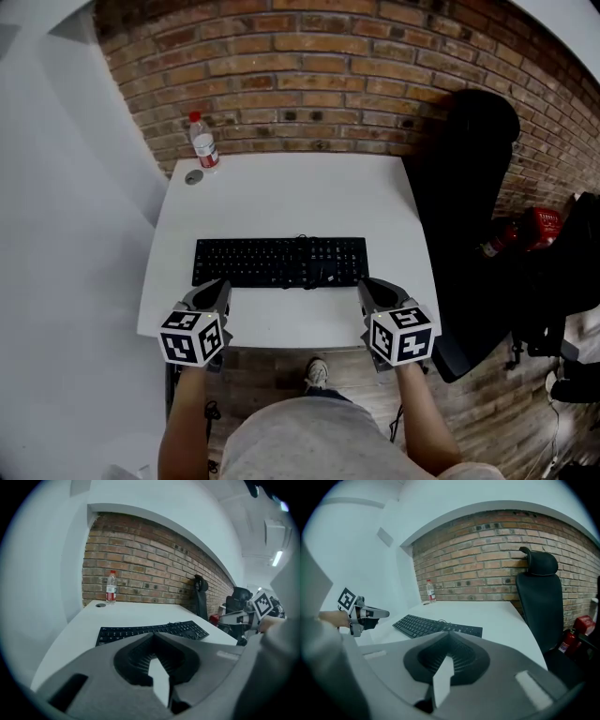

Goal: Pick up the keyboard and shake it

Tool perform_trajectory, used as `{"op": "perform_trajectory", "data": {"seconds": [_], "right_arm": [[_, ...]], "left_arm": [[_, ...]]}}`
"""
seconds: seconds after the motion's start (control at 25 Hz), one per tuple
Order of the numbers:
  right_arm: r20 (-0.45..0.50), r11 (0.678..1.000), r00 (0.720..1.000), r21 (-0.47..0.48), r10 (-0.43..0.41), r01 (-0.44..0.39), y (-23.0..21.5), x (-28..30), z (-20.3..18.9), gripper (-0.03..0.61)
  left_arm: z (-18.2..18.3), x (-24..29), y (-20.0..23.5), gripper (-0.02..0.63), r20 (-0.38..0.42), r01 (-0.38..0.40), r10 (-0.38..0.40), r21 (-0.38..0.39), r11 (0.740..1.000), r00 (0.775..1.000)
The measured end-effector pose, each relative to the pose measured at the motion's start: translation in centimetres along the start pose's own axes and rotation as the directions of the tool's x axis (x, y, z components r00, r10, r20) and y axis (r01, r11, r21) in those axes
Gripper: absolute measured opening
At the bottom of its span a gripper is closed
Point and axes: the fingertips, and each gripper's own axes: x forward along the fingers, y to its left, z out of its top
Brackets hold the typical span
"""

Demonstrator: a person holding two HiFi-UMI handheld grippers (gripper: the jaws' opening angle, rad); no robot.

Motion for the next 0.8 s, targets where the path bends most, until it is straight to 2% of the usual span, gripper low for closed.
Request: {"op": "perform_trajectory", "data": {"seconds": [0.32,0.4,0.48,0.8], "right_arm": [[-0.033,1.000,0.999,0.000,0.027,-0.027,-3.4,3.1,0.0,0.014],[-0.051,0.999,0.998,-0.016,0.042,-0.043,-4.0,3.8,-0.2,0.054],[-0.064,0.998,0.997,-0.026,0.048,-0.050,-4.7,4.5,-0.3,0.063],[-0.110,0.997,0.991,0.017,0.080,-0.079,-6.4,7.1,-0.9,0.132]], "left_arm": [[0.4,2.9,0.9,-0.004,-0.008,0.003,-0.003,-0.030,1.000,1.000],[0.3,3.5,1.4,0.026,-0.024,0.000,-0.001,-0.027,1.000,1.000],[0.1,4.0,2.0,0.041,-0.042,-0.009,0.008,-0.028,1.000,0.999],[-1.4,5.0,6.1,0.129,-0.117,-0.023,0.013,-0.078,0.997,0.993]]}}
